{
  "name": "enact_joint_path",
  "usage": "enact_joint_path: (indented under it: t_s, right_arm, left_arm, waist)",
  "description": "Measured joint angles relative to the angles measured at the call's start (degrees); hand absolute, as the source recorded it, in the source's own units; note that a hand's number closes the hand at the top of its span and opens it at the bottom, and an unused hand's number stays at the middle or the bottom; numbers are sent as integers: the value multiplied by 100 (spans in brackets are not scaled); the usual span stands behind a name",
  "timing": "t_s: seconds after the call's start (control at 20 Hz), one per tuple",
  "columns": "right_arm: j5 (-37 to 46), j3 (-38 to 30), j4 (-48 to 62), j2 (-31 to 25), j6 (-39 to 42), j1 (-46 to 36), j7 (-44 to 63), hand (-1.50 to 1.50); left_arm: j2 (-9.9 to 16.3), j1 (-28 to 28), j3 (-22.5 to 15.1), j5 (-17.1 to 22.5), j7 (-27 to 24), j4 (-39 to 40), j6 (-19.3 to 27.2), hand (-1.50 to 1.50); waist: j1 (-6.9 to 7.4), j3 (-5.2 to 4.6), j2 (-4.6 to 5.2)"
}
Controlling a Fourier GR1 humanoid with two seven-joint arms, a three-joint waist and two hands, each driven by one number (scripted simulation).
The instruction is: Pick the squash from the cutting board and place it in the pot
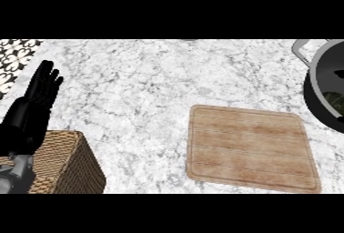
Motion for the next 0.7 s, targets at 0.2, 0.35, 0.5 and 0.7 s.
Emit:
enact_joint_path:
  t_s: [0.2, 0.35, 0.5, 0.7]
  right_arm:
    - [-235, -104, 288, 159, 638, -246, -28, -150]
    - [-578, -331, 486, 214, 1107, -421, 96, -150]
    - [-907, -574, 739, 187, 1514, -610, 323, -150]
    - [-1299, -895, 1067, 98, 1919, -793, 615, -150]
  left_arm:
    - [16, 85, 35, -6, -22, -60, 6, 0]
    - [39, 153, 56, 4, -60, -100, 56, 0]
    - [74, 158, 56, 42, -50, -113, 83, 0]
    - [82, 148, 64, 94, -93, -123, 49, 0]
  waist:
    - [-58, -21, -27]
    - [-112, -21, -26]
    - [-136, -5, 9]
    - [-118, 19, 66]
